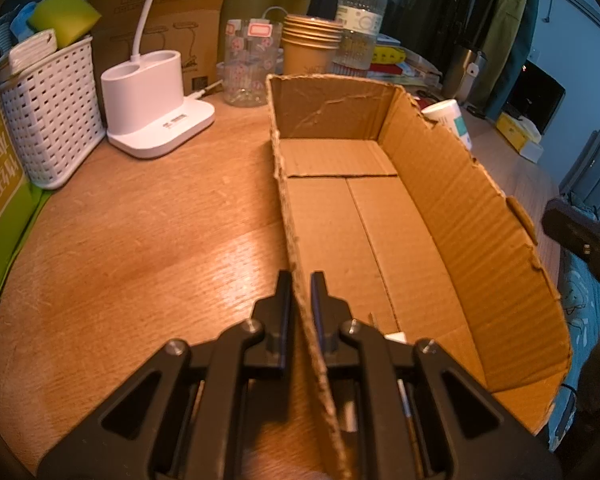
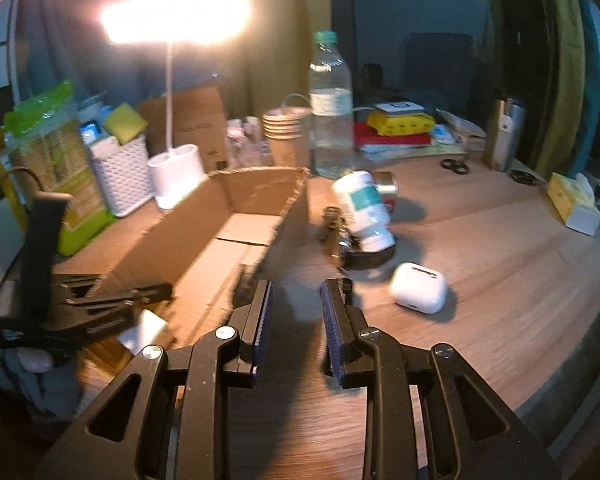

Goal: Organize rigid objects
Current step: 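Grasp the black flashlight with the right gripper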

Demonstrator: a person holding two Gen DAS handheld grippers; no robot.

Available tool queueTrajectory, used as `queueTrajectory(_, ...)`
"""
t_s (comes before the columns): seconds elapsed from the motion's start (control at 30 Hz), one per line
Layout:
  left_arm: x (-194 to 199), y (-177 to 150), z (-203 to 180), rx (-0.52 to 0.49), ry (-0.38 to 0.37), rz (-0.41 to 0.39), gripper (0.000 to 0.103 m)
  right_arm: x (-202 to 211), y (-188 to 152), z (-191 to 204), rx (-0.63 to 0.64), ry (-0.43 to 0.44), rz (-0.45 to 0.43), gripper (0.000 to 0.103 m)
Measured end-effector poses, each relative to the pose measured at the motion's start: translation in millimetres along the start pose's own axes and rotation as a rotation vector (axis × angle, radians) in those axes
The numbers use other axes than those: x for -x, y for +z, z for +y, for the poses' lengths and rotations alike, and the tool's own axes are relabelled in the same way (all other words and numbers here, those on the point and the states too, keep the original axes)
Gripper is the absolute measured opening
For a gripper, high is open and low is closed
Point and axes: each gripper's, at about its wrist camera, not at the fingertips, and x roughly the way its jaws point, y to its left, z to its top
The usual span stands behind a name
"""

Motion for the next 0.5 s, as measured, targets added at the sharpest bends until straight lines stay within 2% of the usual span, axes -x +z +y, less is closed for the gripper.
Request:
queueTrajectory(0.33,-0.1,0.2,0.1,0.000,-0.001,0.000,0.010,-35.6,-17.5,-13.7,-0.006,-0.087,0.075,0.027)
queueTrajectory(0.37,-0.1,0.2,0.1,0.001,-0.001,0.001,0.010,-39.2,-18.8,-14.1,-0.007,-0.088,0.083,0.028)
queueTrajectory(0.43,-0.1,0.3,0.2,0.000,0.000,0.000,0.010,-44.4,-21.1,-14.8,-0.008,-0.087,0.095,0.038)
queueTrajectory(0.5,-0.1,0.3,0.2,0.000,-0.001,0.000,0.010,-48.8,-22.5,-15.1,-0.008,-0.088,0.105,0.039)
